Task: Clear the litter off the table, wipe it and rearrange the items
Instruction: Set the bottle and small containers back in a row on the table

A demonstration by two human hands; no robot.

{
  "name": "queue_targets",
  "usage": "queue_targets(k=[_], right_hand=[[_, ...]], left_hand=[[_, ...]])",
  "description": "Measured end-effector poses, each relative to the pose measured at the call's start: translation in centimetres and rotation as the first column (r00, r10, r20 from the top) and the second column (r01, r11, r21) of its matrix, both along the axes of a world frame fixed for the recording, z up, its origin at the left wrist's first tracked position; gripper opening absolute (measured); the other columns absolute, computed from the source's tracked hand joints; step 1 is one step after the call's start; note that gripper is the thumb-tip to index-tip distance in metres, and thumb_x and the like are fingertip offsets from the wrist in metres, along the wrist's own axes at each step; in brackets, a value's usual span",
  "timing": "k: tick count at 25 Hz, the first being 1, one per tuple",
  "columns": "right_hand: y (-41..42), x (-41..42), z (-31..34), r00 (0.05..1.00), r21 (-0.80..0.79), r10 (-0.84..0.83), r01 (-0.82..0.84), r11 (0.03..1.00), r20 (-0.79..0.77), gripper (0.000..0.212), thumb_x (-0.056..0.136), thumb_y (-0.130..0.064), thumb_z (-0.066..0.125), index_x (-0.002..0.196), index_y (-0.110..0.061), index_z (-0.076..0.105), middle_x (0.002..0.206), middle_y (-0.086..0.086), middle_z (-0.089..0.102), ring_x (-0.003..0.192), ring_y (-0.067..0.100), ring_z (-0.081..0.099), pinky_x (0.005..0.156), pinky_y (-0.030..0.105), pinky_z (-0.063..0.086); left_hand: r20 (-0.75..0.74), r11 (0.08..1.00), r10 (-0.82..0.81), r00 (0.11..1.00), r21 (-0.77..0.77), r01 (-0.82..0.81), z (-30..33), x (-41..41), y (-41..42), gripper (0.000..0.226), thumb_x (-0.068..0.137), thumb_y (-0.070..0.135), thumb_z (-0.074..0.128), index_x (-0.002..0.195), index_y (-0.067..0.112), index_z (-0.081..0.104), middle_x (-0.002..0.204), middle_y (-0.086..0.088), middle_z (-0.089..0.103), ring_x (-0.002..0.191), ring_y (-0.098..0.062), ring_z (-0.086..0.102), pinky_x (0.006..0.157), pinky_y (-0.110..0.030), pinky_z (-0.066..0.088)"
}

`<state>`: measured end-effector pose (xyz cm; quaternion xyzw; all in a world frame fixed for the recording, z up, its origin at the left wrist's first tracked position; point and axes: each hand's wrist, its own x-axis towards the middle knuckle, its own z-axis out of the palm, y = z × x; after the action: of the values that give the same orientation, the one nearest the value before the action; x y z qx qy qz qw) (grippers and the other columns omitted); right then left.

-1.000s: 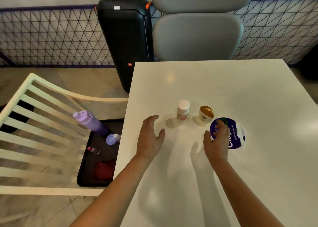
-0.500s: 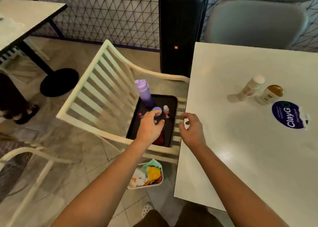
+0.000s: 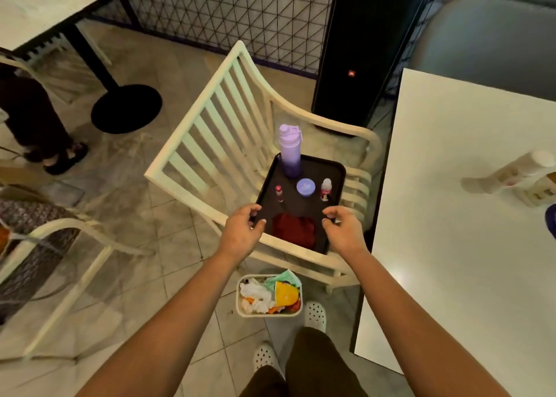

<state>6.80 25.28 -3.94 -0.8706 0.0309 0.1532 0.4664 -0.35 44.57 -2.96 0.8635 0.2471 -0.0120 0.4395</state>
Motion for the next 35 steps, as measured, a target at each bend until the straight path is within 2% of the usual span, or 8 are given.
queue_targets(k=[5, 11, 13, 18, 24, 27, 30, 35], right_hand=[[1.3, 5.3, -2.3, 0.995, -0.027, -0.079, 0.078, 0.997, -0.063, 0.023, 0.085, -0.001, 0.055, 0.107, -0.003, 0.061, 0.096, 0.003, 0.055, 0.086, 0.017, 0.052, 0.079, 0.018, 0.037], [2.3, 14.4, -9.6, 0.976, -0.086, -0.217, 0.216, 0.973, -0.005, 0.026, 0.084, -0.007, 0.058, 0.11, -0.008, 0.058, 0.106, 0.013, 0.058, 0.088, 0.03, 0.058, 0.089, 0.033, 0.047], [2.4, 16.8, -13.0, 0.979, -0.144, -0.205, 0.205, 0.968, 0.012, 0.033, 0.083, -0.008, 0.06, 0.116, -0.01, 0.055, 0.117, 0.014, 0.053, 0.097, 0.031, 0.057, 0.09, 0.033, 0.044], [2.2, 18.6, -21.1, 0.965, -0.202, -0.26, 0.249, 0.947, -0.033, 0.061, 0.078, -0.013, 0.067, 0.134, -0.015, 0.042, 0.134, 0.012, 0.041, 0.124, 0.029, 0.043, 0.105, 0.039, 0.036], [3.2, 21.3, -27.0, 0.964, -0.112, -0.263, 0.259, 0.959, -0.027, 0.089, 0.064, -0.007, 0.08, 0.14, -0.02, 0.035, 0.142, 0.009, 0.039, 0.13, 0.026, 0.04, 0.11, 0.037, 0.032], [3.0, 22.0, -29.0, 0.968, -0.061, -0.236, 0.232, 0.971, -0.08, 0.077, 0.067, -0.006, 0.079, 0.134, -0.02, 0.043, 0.133, 0.006, 0.05, 0.12, 0.022, 0.049, 0.103, 0.031, 0.039], [2.6, 22.7, -29.7, 0.977, -0.045, -0.197, 0.194, 0.98, -0.081, 0.05, 0.074, -0.005, 0.073, 0.119, -0.014, 0.054, 0.111, 0.007, 0.061, 0.101, 0.022, 0.057, 0.082, 0.018, 0.039], [3.2, 21.9, -28.3, 0.977, -0.063, -0.211, 0.209, 0.976, -0.037, 0.045, 0.078, -0.004, 0.069, 0.12, -0.009, 0.053, 0.113, 0.012, 0.061, 0.093, 0.014, 0.051, 0.079, 0.012, 0.034]], left_hand=[[-0.065, 0.997, 0.065, 0.996, -0.049, -0.068, -3.2, 3.6, 1.8, 0.034, 0.088, 0.011, 0.06, 0.121, 0.006, 0.056, 0.118, -0.012, 0.056, 0.09, -0.015, 0.054, 0.072, -0.011, 0.037], [-0.107, 0.997, 0.074, 0.992, -0.019, -0.076, -11.0, 13.4, 2.7, 0.038, 0.088, 0.018, 0.061, 0.124, 0.009, 0.054, 0.121, -0.013, 0.055, 0.102, -0.028, 0.057, 0.089, -0.027, 0.043], [-0.123, 0.998, 0.064, 0.99, -0.02, -0.067, -13.9, 16.5, 2.8, 0.042, 0.087, 0.02, 0.062, 0.126, 0.01, 0.052, 0.125, -0.013, 0.053, 0.111, -0.029, 0.055, 0.097, -0.031, 0.042], [-0.154, 1.0, 0.0, 0.988, -0.004, -0.001, -21.2, 20.1, 2.5, 0.058, 0.083, 0.024, 0.066, 0.136, 0.018, 0.044, 0.138, -0.01, 0.041, 0.127, -0.024, 0.044, 0.105, -0.023, 0.03], [-0.131, 1.0, 0.011, 0.991, 0.0, -0.011, -27.7, 22.4, 2.8, 0.071, 0.076, 0.023, 0.074, 0.138, 0.022, 0.041, 0.144, -0.009, 0.032, 0.129, -0.022, 0.041, 0.107, -0.023, 0.029], [-0.187, 1.0, 0.012, 0.982, 0.005, -0.011, -29.8, 23.2, 2.6, 0.055, 0.081, 0.017, 0.07, 0.132, 0.017, 0.049, 0.133, -0.007, 0.043, 0.115, -0.022, 0.052, 0.097, -0.022, 0.036], [-0.215, 0.996, 0.093, 0.972, 0.007, -0.093, -31.1, 24.1, 2.4, 0.029, 0.084, 0.01, 0.065, 0.112, 0.01, 0.06, 0.109, -0.013, 0.059, 0.101, -0.029, 0.06, 0.09, -0.031, 0.046], [-0.153, 0.975, 0.198, 0.968, -0.07, -0.211, -28.9, 23.4, 1.9, 0.019, 0.082, 0.009, 0.065, 0.1, 0.007, 0.059, 0.089, -0.008, 0.062, 0.084, -0.023, 0.059, 0.08, -0.024, 0.043]])
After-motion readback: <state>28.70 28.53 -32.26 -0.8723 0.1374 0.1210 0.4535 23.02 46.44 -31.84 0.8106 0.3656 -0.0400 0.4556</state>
